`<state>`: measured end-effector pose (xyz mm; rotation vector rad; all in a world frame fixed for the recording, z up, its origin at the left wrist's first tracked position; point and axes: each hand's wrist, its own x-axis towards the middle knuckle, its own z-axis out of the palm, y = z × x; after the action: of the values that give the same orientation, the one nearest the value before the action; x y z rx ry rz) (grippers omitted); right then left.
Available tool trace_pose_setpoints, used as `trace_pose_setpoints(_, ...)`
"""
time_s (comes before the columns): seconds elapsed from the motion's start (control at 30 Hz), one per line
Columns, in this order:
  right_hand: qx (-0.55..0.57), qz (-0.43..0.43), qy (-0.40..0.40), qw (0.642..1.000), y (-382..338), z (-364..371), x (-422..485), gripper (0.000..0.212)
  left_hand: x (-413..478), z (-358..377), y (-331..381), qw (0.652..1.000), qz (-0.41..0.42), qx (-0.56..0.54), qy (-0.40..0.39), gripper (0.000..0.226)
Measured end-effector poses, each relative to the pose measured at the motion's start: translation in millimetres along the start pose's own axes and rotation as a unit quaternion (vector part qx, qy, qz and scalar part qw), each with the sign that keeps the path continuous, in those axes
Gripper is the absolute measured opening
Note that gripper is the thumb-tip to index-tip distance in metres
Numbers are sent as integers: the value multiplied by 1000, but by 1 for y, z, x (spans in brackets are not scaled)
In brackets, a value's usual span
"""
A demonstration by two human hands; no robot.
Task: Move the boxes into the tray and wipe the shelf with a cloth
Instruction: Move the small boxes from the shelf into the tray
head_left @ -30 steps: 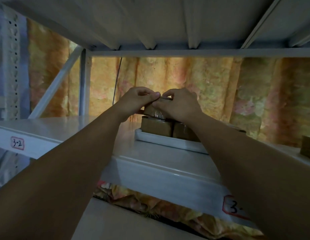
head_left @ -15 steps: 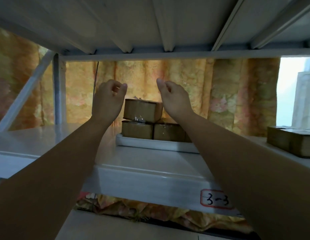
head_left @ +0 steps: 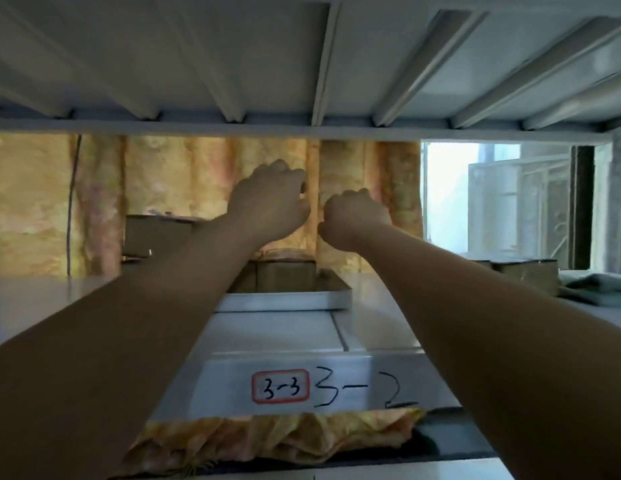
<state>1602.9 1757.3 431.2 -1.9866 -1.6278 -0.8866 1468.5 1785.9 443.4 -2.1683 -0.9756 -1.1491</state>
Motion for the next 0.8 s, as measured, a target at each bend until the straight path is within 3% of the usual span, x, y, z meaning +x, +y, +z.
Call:
trace_pose_setpoints(0.2,29,43,-16,999,102,4,-18,18,18,32,110,999,0,-30,-37,28)
trace_pose_setpoints(0.37,4,53,-9,999,199,-2,-35,31,37,67,199,996,-28,-26,-82,30)
trace_pose_setpoints(0.5,50,100,-12,994,267,-3,-45,37,54,98,254,977,-103,-122,-143,24)
trace_pose_setpoints(0.67,171,142,-76,972,309,9,-47,49,63,126,274,956,-183,-100,-206,37)
trace_pose_setpoints(0.8,196,108,-132,966,302,23,-48,54,58,138,256,934,-224,-63,-273,55)
